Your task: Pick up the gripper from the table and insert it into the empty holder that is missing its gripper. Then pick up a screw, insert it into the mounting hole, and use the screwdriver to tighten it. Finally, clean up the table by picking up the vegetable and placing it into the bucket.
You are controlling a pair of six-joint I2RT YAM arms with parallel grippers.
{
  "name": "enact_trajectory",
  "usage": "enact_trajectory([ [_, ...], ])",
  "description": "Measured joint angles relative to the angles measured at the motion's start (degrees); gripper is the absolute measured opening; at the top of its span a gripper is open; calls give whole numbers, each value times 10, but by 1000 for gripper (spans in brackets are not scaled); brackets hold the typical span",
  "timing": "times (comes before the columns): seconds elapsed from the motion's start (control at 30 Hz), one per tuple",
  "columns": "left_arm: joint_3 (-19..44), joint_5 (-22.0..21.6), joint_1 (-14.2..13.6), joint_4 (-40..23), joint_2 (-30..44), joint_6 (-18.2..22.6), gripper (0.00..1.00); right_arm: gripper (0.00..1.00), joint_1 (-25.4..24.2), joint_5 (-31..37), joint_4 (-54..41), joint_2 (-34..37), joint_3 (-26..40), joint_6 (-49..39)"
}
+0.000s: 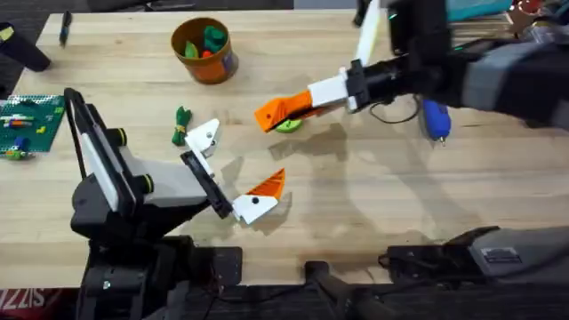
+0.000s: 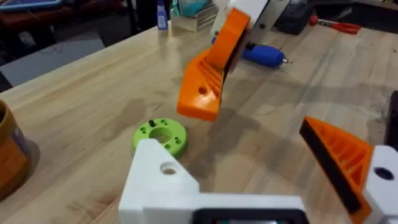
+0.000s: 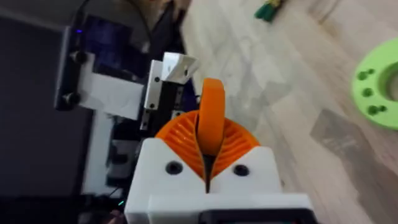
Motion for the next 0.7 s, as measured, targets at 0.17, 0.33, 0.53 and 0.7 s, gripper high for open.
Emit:
enact_trajectory([
  [0.17, 0, 8, 0, 0, 0, 2, 985, 6, 19, -82, 56, 68, 0, 28],
  [0.33, 0, 9, 0, 0, 0, 2, 985, 6, 44, -115, 92, 87, -1, 51],
  [0.53, 0, 10, 0, 0, 0, 2, 985, 6, 79, -117, 185, 87, -1, 128],
  [0.7, 0, 10, 0, 1, 0, 2, 985, 6, 97, -110, 234, 87, -1, 188],
])
